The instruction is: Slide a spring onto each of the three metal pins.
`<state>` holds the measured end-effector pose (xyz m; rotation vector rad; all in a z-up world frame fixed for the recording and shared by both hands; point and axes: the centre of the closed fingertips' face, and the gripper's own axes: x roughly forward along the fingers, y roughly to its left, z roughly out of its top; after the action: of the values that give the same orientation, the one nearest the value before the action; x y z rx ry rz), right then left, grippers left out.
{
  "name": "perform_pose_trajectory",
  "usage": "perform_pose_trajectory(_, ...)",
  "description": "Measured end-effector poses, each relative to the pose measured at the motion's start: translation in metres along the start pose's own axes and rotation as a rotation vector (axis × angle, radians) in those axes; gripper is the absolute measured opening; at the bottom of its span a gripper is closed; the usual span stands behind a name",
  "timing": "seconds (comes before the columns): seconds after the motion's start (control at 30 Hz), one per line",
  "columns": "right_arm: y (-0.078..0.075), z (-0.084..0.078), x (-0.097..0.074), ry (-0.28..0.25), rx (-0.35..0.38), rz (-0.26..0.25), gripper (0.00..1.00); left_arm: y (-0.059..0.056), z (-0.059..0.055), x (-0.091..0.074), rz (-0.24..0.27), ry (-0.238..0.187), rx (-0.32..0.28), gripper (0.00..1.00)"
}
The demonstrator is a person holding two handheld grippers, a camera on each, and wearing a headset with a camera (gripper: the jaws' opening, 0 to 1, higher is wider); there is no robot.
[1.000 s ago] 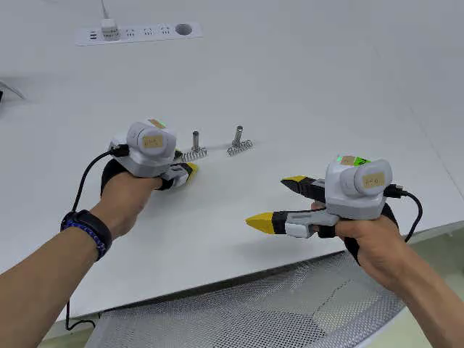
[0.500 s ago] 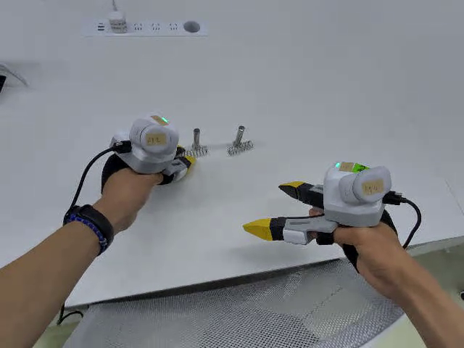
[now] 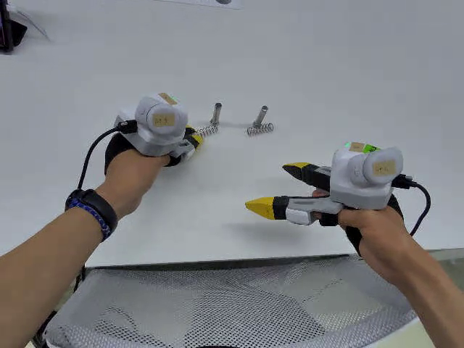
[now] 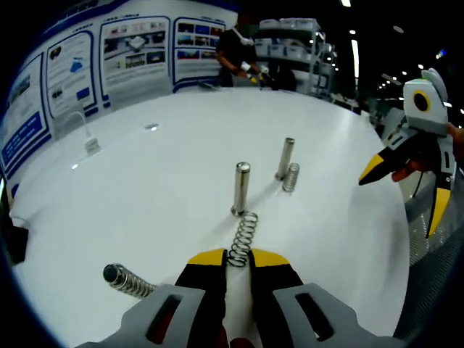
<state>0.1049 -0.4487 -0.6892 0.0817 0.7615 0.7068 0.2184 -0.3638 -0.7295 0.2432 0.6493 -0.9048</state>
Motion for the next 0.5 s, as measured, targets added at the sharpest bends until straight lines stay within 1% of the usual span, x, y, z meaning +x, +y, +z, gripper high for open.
perform_pose_trajectory(0.07,0.003,0.003,0.004,0.0,-0.006,0.002,0.75,-0.001,-0.004,-0.004,0.0,0.002,-0.008,0.12)
perform_pose_trajectory(0.17,0.003,0.006,0.011,0.003,-0.015,0.006,0.74,-0.003,-0.01,-0.011,-0.003,0.007,0.015,0.12)
perform_pose_trajectory(0.27,0.007,0.009,0.016,-0.004,-0.019,0.008,0.74,-0.003,-0.016,-0.017,0.0,0.013,0.029,0.12)
perform_pose_trajectory(0.4,0.009,0.01,0.022,-0.003,-0.022,0.017,0.73,-0.003,-0.022,-0.023,0.0,0.01,0.011,0.11)
perform_pose_trajectory(0.5,0.01,0.01,0.027,0.003,-0.024,0.023,0.73,-0.005,-0.026,-0.032,0.0,0.008,0.005,0.11)
